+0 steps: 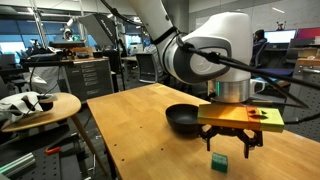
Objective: Put the green cube inside the black bowl
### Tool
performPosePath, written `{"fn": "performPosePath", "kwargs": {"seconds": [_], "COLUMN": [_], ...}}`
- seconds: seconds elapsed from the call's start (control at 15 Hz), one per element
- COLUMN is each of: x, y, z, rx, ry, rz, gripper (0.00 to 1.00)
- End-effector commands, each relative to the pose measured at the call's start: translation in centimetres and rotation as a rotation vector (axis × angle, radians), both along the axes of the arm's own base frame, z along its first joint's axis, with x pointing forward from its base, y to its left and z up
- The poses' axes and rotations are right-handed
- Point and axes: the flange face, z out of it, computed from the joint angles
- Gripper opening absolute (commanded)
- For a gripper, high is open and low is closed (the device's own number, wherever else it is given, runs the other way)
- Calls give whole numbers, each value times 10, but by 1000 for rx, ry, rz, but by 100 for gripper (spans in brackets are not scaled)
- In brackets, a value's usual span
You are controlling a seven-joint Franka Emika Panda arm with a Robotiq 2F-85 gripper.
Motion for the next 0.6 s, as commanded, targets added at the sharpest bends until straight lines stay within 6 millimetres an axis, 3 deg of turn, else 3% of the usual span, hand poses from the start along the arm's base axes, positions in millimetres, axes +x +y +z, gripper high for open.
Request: {"fn": "performPosePath", "kwargs": {"seconds": [0.0, 0.53], "x": [5, 5], "y": [-9, -7], "z": [-5, -18], "rx": [9, 35], "ry": [36, 74], "rz": [-6, -28], "gripper": [100, 100]}}
